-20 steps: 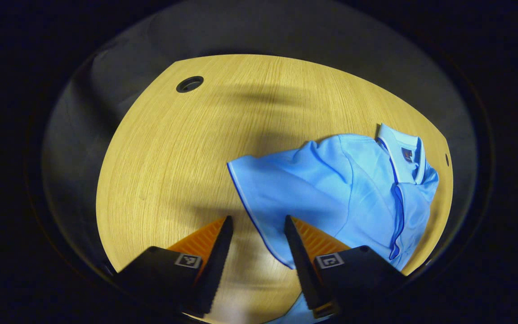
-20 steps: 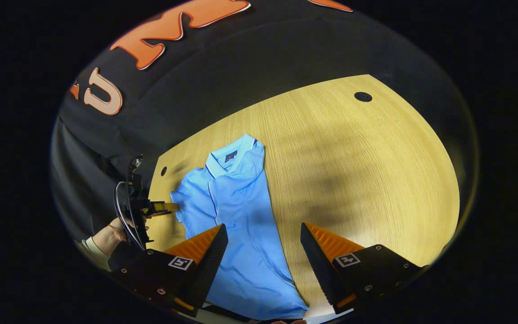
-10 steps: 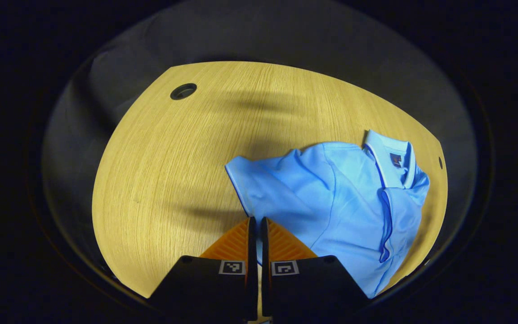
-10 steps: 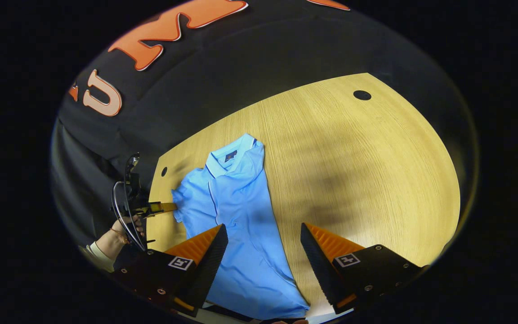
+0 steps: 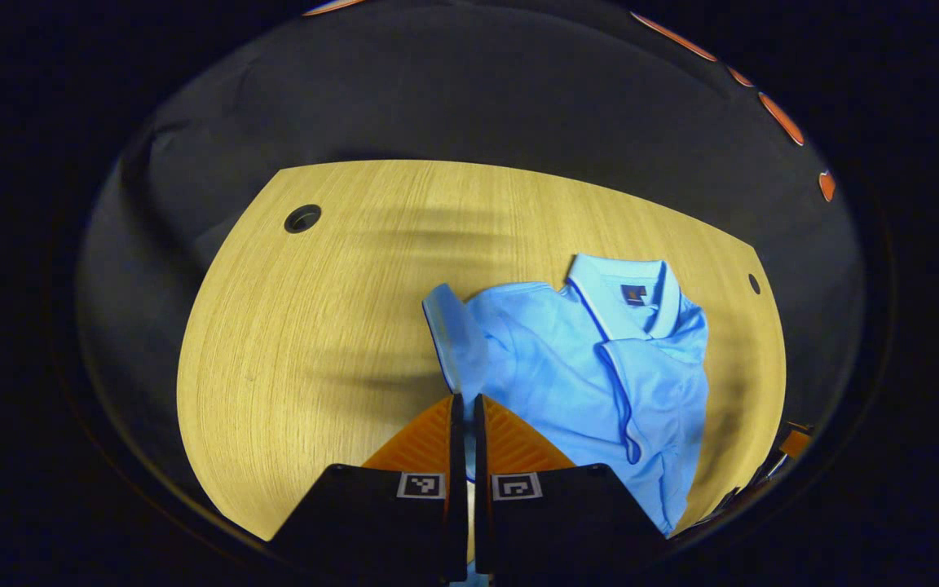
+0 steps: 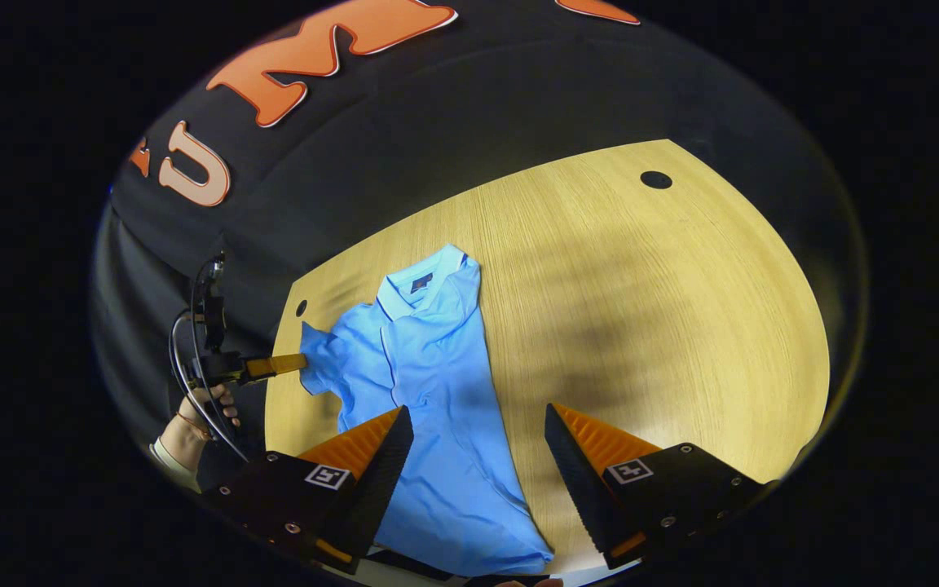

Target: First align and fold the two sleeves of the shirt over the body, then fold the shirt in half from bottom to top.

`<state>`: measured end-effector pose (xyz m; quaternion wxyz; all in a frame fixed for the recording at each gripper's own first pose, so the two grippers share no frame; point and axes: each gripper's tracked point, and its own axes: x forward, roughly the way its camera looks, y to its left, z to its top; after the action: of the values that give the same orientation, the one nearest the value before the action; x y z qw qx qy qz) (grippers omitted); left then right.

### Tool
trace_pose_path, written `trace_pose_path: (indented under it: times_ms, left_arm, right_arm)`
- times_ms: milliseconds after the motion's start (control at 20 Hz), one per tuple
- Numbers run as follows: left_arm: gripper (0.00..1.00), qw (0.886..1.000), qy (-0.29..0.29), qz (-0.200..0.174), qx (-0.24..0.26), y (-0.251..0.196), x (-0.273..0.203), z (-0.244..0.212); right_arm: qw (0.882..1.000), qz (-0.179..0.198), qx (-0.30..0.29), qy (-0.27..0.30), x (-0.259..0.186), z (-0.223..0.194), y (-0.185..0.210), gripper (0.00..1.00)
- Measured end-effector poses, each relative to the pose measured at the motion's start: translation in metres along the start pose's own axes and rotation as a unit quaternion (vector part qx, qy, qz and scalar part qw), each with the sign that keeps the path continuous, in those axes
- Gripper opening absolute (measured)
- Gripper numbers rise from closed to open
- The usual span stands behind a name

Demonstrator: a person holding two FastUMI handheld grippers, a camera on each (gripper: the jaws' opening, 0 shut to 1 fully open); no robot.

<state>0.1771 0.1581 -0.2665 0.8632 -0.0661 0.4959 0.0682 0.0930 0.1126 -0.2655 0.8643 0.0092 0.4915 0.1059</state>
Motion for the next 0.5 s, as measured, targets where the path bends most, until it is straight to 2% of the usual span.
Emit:
trace_pose_path:
  times_ms: [500]
  left_arm:
    - [0.08, 0.995, 0.011, -0.071, 0.075, -0.136, 0.002, -0.004]
  right_arm:
    - [1.0, -0.011, 0.026, -0.012, -0.024, -0.004, -0.041, 0.98]
